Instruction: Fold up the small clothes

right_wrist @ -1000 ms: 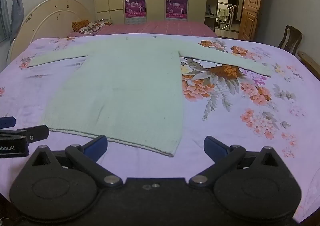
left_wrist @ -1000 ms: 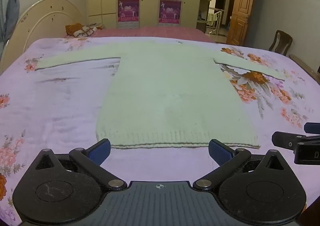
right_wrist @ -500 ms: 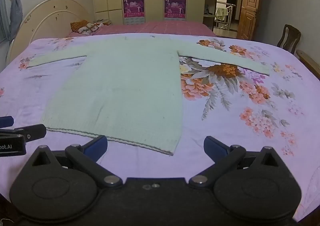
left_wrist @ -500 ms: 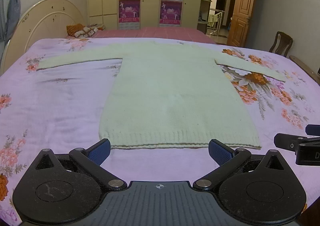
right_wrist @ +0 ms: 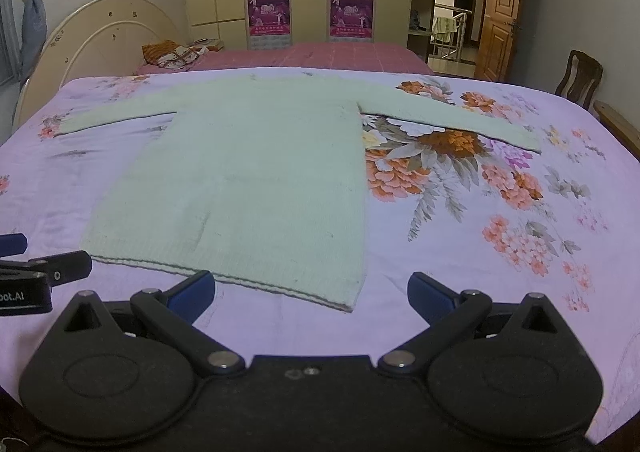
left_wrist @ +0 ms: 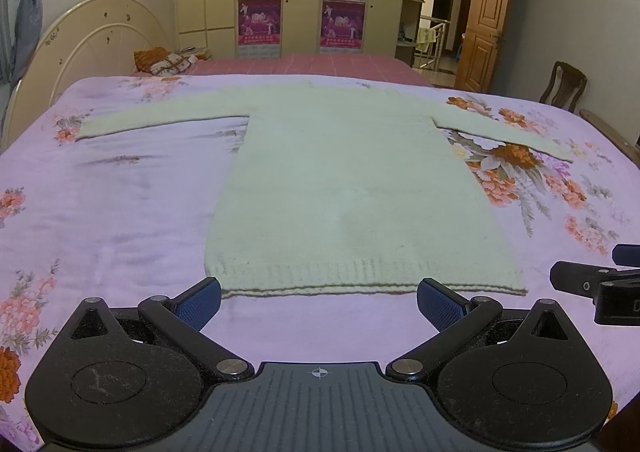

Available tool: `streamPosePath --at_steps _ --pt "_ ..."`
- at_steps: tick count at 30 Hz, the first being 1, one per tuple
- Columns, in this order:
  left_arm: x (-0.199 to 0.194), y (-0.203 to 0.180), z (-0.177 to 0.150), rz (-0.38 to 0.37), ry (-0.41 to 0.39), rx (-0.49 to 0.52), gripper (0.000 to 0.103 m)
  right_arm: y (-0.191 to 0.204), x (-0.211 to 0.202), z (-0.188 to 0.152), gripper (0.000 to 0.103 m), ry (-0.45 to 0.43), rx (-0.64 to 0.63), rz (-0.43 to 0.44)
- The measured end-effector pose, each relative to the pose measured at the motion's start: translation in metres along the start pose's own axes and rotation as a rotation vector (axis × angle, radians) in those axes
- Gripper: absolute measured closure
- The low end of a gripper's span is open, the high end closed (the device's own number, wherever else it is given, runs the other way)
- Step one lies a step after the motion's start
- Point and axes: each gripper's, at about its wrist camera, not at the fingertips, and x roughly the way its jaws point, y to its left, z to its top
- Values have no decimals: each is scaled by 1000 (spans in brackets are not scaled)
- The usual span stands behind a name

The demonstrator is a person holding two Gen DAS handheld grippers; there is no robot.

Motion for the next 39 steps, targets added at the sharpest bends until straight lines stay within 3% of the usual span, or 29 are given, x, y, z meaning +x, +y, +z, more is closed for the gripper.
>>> streamPosePath --at_steps 39 --pt "1 0 0 10 2 19 0 -2 3 3 1 3 16 4"
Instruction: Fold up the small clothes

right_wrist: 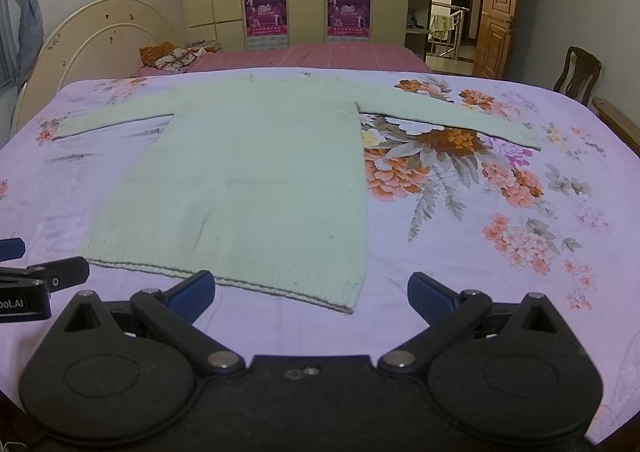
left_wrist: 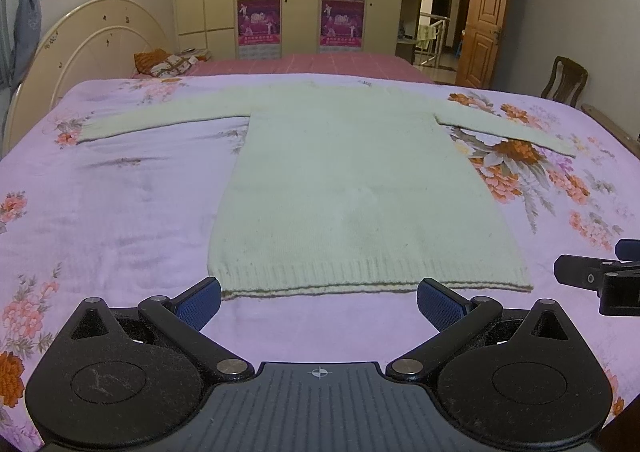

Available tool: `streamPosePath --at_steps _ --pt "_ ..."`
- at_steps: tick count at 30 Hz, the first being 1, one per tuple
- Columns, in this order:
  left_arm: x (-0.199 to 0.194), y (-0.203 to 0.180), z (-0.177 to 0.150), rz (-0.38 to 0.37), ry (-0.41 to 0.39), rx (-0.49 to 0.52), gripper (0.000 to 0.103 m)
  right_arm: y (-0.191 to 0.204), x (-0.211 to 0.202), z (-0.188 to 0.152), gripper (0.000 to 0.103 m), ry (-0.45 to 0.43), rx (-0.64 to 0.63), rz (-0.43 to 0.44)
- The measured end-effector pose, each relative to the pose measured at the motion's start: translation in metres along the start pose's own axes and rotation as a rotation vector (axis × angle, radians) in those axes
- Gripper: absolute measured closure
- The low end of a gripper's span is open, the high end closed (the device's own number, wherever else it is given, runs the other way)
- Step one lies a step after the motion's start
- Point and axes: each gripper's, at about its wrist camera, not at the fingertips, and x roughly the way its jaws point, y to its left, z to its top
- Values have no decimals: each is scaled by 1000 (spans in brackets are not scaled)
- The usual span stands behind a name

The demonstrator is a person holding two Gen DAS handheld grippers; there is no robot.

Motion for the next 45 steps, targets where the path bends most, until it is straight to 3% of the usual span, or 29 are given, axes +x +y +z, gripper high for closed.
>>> streamPosePath --at_steps 26,30,39,45 --pt "11 -2 4 5 30 11 0 -7 4 -3 1 13 24 4" --pt "16 3 10 -12 31 -23 0 -8 7 -1 1 3 29 1" --pt "47 37 45 -53 8 -167 0 -37 18 23 1 -89 90 -99" --pt "68 51 79 22 -134 -193 0 -70 35 51 1 -211 73 -259"
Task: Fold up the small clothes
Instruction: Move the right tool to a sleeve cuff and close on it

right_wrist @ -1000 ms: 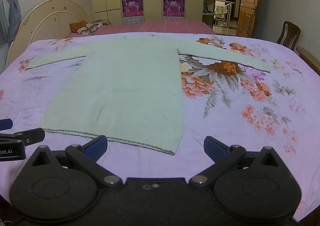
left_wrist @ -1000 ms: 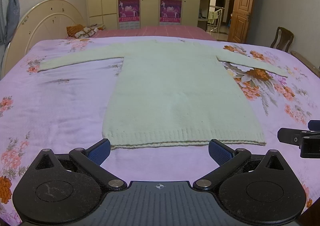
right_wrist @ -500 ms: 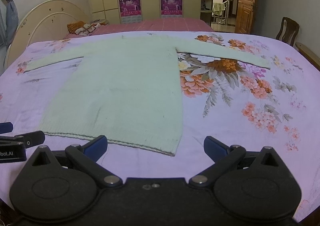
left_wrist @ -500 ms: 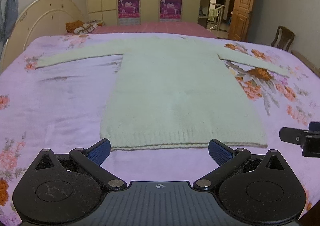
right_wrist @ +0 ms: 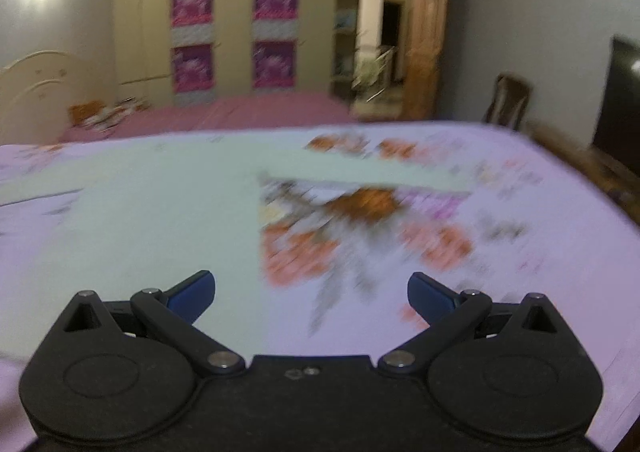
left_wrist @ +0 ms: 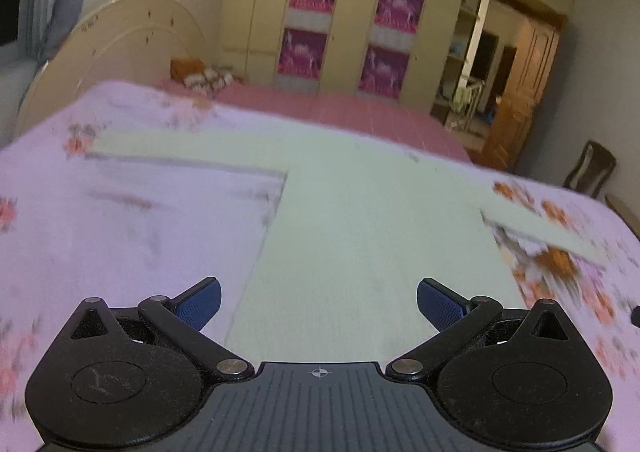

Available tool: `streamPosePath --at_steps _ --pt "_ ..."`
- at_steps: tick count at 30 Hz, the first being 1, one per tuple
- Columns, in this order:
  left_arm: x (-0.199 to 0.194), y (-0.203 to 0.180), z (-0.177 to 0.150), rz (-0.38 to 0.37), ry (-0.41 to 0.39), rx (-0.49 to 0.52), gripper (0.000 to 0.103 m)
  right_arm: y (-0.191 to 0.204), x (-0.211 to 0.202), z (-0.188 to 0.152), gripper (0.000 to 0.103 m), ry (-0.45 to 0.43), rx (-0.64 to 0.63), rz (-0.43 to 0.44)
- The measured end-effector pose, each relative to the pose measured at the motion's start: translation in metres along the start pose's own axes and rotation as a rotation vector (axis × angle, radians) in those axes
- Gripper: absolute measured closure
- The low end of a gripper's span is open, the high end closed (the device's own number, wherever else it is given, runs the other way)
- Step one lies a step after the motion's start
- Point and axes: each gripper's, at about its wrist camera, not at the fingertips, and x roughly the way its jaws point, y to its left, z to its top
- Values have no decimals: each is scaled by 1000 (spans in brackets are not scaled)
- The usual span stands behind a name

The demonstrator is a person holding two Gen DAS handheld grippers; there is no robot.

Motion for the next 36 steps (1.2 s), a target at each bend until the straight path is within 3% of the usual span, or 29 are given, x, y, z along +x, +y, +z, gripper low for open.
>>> streamPosePath --at_steps 5,9,12,13,15,21,23,30,36 --pt "53 -8 27 33 23 81 0 -31 40 26 1 -44 99 -3" --pt "98 2 50 52 5 65 0 -51 82 43 5 -53 151 -52" --pt "129 7 70 85 -32 110 0 -74 121 55 22 -41 207 -62" --pt "136 8 76 85 -44 120 0 -82 132 57 33 -39 227 -68" --pt "157 13 92 96 -75 138 0 -103 163 62 41 -28 288 -79" --pt "216 27 124 110 -106 134 1 -176 244 57 47 40 582 -88" --pt "234 32 127 103 -93 116 1 -195 264 50 57 62 675 -79" --pt "272 45 102 72 -18 101 1 -227 316 35 62 91 837 -49" --pt "287 50 96 82 16 83 2 -238 333 21 70 81 921 -39"
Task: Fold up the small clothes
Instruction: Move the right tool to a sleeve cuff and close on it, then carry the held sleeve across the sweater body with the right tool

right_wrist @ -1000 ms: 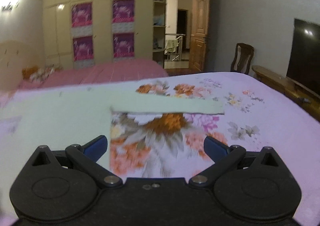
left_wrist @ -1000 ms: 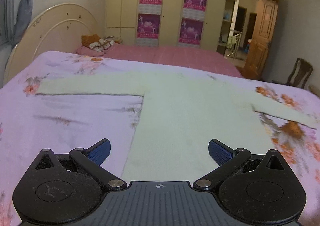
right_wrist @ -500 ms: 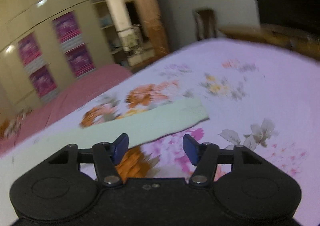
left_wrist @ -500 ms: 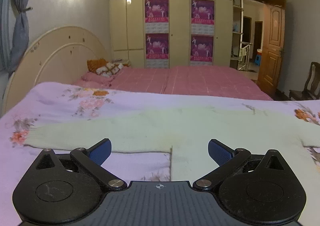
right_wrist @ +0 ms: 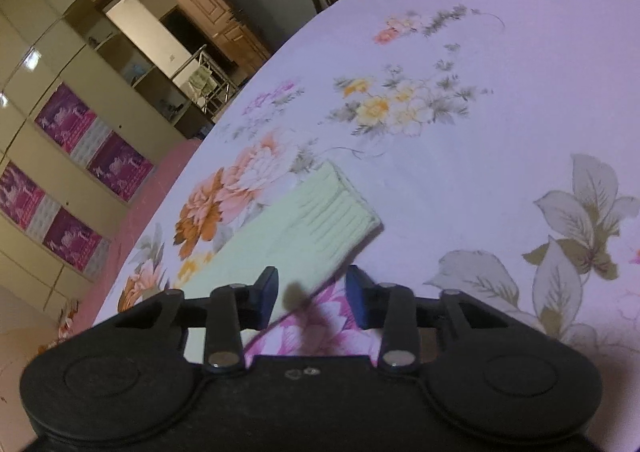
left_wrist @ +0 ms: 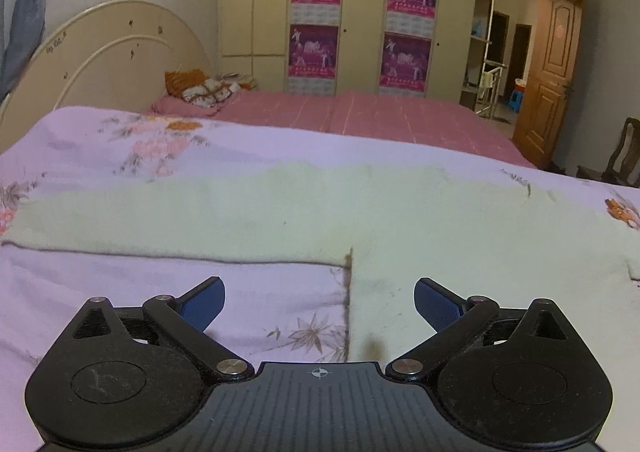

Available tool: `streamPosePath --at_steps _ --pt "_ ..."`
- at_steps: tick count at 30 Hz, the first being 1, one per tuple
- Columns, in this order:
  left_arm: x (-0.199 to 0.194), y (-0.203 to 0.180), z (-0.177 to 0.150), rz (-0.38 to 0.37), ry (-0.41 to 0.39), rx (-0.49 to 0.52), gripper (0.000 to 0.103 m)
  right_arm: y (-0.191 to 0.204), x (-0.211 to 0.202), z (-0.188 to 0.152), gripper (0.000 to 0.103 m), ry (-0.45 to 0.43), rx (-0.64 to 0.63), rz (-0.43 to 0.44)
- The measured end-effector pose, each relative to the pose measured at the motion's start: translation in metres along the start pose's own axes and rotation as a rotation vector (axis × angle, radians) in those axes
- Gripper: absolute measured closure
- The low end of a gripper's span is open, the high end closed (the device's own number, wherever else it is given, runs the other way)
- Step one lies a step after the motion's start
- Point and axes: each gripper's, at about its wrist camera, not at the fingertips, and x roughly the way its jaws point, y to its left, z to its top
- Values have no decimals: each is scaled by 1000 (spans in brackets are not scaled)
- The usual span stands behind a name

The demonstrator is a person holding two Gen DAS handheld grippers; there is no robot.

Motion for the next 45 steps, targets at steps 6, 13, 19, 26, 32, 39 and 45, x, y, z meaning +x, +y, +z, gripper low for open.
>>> streamPosePath --at_steps 6,13,19,26,32,39,45 --pt "7 0 -7 9 30 3 2 -8 8 11 74 -12 33 23" --pt "6 -1 -8 9 45 -2 2 -9 17 22 99 0 -13 -20" --pt "0 1 -8 6 44 -2 2 20 13 20 98 -20 -208 -86" --pt "-7 11 -16 1 53 -2 2 67 1 0 98 -59 -409 -76" --pt "-13 21 -21 13 50 -1 2 121 2 -31 98 -55 -556 -28" --pt "-21 35 -26 28 44 -9 2 171 6 -76 98 3 -660 62" --pt "-24 46 -34 42 55 -24 2 212 4 -121 98 70 -720 147"
